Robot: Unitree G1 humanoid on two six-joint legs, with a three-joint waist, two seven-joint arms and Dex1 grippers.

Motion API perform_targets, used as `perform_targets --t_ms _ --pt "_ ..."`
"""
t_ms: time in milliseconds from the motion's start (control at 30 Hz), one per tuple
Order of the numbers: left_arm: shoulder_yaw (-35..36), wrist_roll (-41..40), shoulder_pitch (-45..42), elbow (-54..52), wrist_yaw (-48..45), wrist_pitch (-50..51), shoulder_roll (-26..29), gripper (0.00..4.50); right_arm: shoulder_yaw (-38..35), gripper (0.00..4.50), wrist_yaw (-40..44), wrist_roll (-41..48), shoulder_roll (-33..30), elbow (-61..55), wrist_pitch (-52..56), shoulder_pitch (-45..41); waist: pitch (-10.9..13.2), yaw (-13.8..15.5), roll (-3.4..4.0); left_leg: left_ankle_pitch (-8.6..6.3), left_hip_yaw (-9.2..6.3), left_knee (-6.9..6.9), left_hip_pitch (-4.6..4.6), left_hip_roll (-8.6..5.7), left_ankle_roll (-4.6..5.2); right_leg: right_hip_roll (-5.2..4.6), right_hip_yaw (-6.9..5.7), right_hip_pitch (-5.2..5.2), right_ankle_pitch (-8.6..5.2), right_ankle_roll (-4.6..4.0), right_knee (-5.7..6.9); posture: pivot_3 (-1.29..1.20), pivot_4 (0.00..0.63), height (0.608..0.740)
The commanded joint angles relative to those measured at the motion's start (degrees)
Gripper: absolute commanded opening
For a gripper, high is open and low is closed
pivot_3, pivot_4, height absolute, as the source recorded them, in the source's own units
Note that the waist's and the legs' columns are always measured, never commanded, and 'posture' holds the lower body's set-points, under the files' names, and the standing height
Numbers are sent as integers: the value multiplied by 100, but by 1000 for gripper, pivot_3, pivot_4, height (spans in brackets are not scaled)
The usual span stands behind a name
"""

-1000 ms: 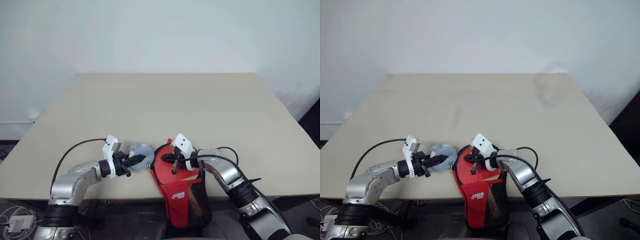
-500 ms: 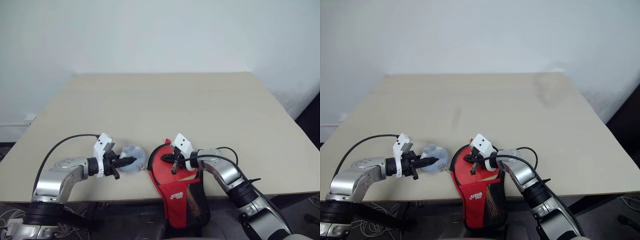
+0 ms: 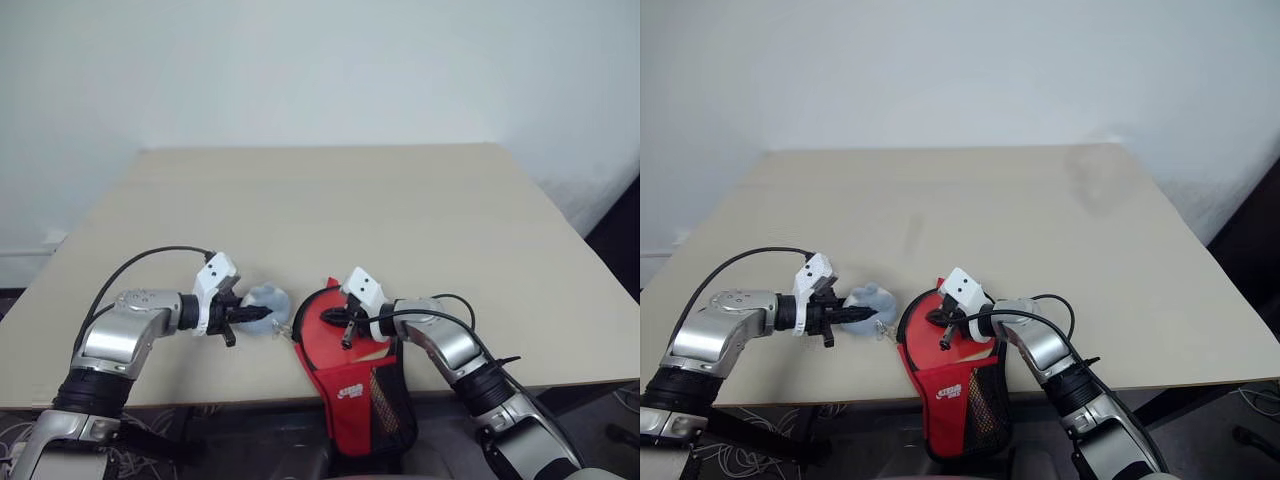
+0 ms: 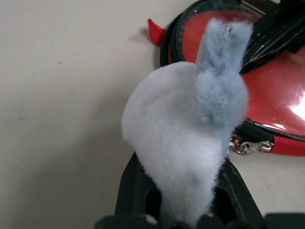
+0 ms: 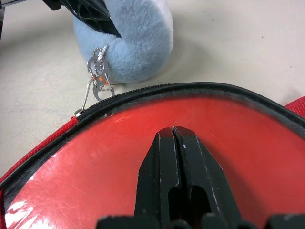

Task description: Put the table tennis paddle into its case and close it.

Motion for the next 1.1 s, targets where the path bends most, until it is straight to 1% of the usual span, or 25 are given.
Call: perform_targets --t_ms 33,433,700,900,1000,1100 --pt "-191 473 -261 298 -84 -285 169 330 107 0 -1 -106 28 116 -2 -55 0 0 0 0 0 0 1 2 -1 1 0 0 0 0 0 0 0 707" --pt "-595 1089 -1037 1259 -211 -762 80 330 226 0 31 -118 48 160 -35 -92 -1 1 1 6 -3 0 7 28 -15 23 -6 2 10 -15 2 0 0 707" --pt "-726 1514 -1723 2212 -51 -1271 -61 330 296 0 52 -124 60 163 -59 -94 -2 1 1 13 -11 2 9 48 -26 41 -15 1 16 -26 6 0 0 707" --pt "-841 1619 -1910 2275 -251 -1369 -169 330 363 0 59 -144 59 154 -72 -73 -2 0 0 14 -13 3 9 53 -29 48 -14 2 19 -29 6 0 0 707" --pt "-836 1708 -2037 2456 -123 -1446 -270 330 397 0 65 -155 60 137 -75 -53 -2 3 0 14 -13 4 9 52 -29 49 -14 2 19 -30 6 0 0 707" --pt "-821 1891 -2234 2859 226 -1687 -424 330 409 0 73 -166 56 119 -78 -36 -3 10 0 14 -16 7 9 52 -29 52 -15 5 20 -30 6 0 0 707"
